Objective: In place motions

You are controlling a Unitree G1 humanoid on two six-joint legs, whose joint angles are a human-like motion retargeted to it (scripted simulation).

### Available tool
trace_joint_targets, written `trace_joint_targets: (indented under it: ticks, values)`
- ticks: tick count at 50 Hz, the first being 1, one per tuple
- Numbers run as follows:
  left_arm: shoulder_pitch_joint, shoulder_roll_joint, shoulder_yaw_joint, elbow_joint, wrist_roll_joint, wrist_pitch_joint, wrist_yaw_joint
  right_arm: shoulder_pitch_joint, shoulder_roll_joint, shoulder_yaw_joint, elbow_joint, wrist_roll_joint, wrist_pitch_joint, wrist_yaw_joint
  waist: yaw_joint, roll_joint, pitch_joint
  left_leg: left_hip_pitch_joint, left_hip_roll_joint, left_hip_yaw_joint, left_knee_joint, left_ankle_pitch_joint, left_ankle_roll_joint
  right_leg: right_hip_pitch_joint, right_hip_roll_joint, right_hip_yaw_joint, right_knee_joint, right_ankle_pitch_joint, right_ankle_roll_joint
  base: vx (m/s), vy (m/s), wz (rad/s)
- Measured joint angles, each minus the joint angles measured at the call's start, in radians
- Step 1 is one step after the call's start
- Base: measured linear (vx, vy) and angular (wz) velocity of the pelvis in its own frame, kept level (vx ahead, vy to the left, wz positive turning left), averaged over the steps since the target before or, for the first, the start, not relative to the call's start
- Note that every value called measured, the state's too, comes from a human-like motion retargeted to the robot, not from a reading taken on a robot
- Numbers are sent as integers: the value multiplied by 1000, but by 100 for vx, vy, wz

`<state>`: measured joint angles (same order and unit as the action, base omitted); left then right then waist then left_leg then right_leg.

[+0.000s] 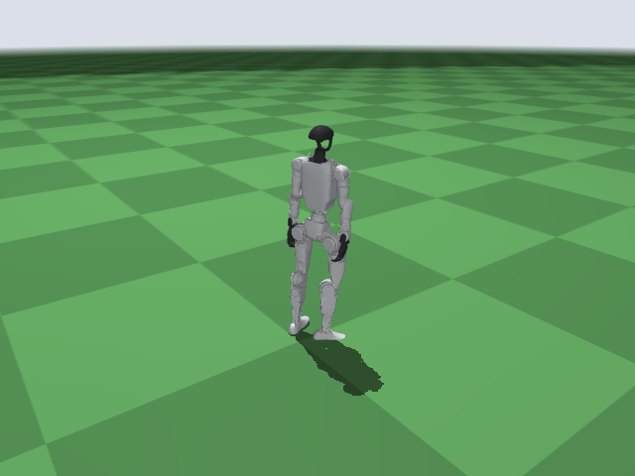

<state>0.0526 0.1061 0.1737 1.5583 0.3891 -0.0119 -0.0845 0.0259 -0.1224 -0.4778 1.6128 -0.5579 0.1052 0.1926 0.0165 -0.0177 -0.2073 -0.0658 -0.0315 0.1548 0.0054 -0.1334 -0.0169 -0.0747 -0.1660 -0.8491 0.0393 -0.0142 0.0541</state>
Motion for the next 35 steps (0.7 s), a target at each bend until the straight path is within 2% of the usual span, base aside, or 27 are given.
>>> trace_joint_targets:
  ticks: [3, 9, 12, 15, 17, 18, 22, 23, 25, 27, 28, 30, 35]
  values:
    - [1, 0, 0, 0, 0, 0, -1, -2, -1, 0, -4, -1, -1, 2, 0, 2, -1, 0, -1, -4, 0, 0, -1, 2, 2, -3, -1, 0, -1, 0, 0, 0]
    - [-11, -1, 6, -9, 2, 1, -5, -3, 2, 7, -28, 15, -5, 15, -11, 30, 1, -44, 25, -33, 33, 9, -40, -20, 3, 32, 59, -12, 6, -2, 0, 11]
    - [-31, 3, 22, -35, -2, -2, -11, -15, 7, 37, -46, 23, -9, 9, 16, 35, 17, -77, 35, -23, 42, 22, -38, -82, -11, 198, 156, -47, 4, -13, -5, -11]
    - [-69, 13, -3, -71, -14, -6, -24, -29, 16, 51, -71, 20, -18, -3, 8, 27, 74, -96, 9, -83, 49, 52, -31, -109, 11, 354, 194, -66, 2, -20, -9, 118]
    - [-106, 17, -23, -95, -15, -4, -24, -30, 20, 45, -81, 9, -23, -2, -32, 39, 113, -124, -11, -188, 64, 88, -26, -77, 4, 280, 175, -76, -5, -26, -8, 240]
    - [-124, 15, -26, -108, -15, -4, -21, -29, 22, 40, -84, 5, -24, 1, -23, 36, 128, -142, -23, -217, 73, 106, -24, -49, -23, 183, 157, -75, -9, -30, -5, 188]
    - [-204, -29, -68, -151, -41, -19, -20, -16, 24, -25, -91, 18, -30, 4, 92, 4, 166, -207, -97, -260, 75, 175, 14, -14, -32, 33, 89, -76, 2, -36, -1, 182]
    - [-214, -47, -82, -155, -47, -27, -22, -6, 22, -39, -88, 19, -29, 5, 129, -6, 164, -217, -90, -177, 63, 162, 17, -9, -50, -17, 77, -67, 10, -24, 8, 193]
    - [-214, -69, -110, -162, -47, -47, -24, 11, 14, -61, -76, 4, -17, -2, 187, -25, 160, -215, -48, 97, 40, 101, -8, -2, -62, -90, 57, -63, 14, -12, 8, 188]
    - [-198, -69, -140, -168, -41, -63, -16, 20, 11, -85, -61, -20, 6, -23, 195, -34, 150, -198, -10, 347, 35, 75, -49, 16, -66, -173, 32, -57, 21, -6, 12, 242]
    - [-189, -64, -150, -167, -38, -67, -6, 24, 13, -97, -55, -27, 13, -36, 180, -31, 141, -188, -3, 416, 37, 70, -49, 29, -58, -223, 18, -57, 26, -3, 17, 300]
    - [-173, -51, -149, -152, -34, -69, 20, 36, 19, -106, -47, -21, 15, -51, 122, -20, 122, -183, 10, 440, 57, 73, -36, 61, -31, -335, -18, -57, 36, 2, 15, 315]
    - [-143, -23, -58, -79, -47, -28, 61, 60, 34, -95, -23, 1, 9, -36, 98, -54, 100, -174, 72, 463, 160, 82, 5, 111, -26, -457, -48, -70, 67, 12, 18, 220]
